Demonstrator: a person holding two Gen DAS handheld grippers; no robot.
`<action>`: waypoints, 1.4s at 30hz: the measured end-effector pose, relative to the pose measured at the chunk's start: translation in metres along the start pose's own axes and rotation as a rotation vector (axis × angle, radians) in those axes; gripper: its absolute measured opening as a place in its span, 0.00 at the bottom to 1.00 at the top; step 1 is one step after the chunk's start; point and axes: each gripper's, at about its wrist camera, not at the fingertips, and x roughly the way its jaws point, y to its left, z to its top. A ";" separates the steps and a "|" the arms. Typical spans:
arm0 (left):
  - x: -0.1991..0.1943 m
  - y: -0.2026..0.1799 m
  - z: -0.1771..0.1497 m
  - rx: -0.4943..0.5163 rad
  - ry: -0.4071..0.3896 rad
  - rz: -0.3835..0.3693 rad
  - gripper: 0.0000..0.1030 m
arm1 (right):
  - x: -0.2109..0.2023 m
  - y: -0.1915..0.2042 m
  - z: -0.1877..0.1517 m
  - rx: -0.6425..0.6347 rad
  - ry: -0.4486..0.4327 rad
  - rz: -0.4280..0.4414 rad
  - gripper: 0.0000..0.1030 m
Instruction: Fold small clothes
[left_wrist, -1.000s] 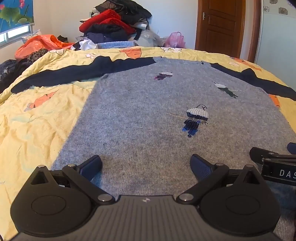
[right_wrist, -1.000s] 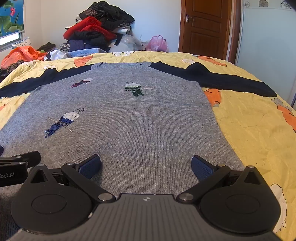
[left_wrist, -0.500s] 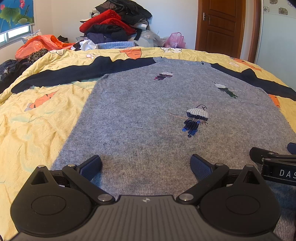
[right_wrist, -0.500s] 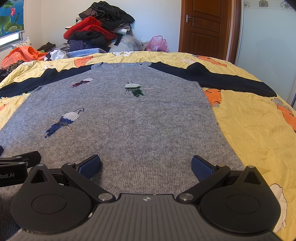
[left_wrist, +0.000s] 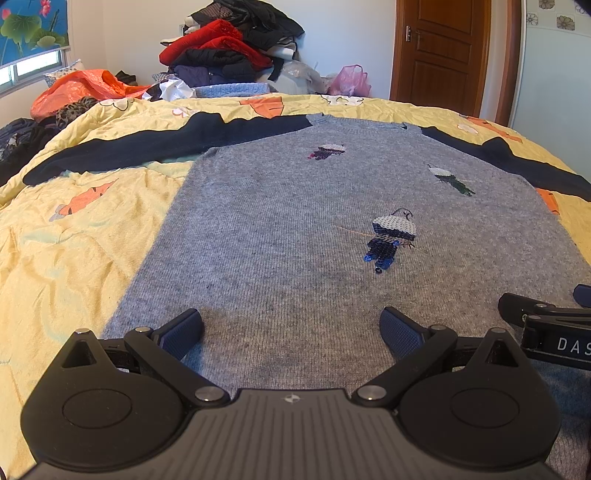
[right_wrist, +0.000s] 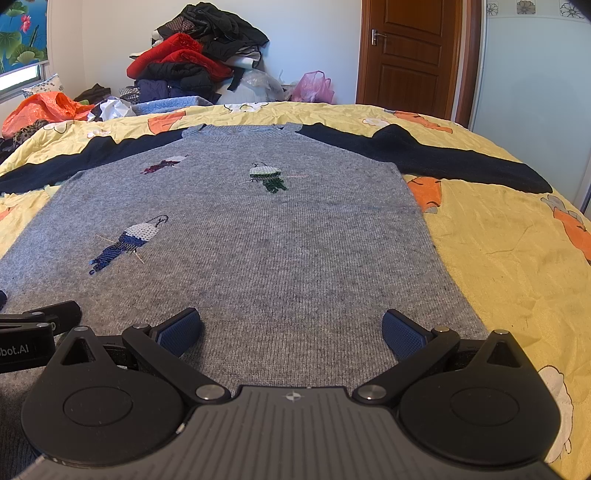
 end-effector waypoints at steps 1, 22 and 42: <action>0.000 0.000 0.000 0.000 0.000 0.000 1.00 | 0.000 0.000 0.000 0.000 0.000 0.000 1.00; 0.000 0.000 0.000 -0.001 -0.001 0.000 1.00 | 0.000 -0.001 0.002 0.000 0.008 0.012 1.00; 0.000 0.000 -0.001 -0.001 -0.002 0.000 1.00 | 0.086 -0.410 0.096 1.185 -0.394 0.224 0.99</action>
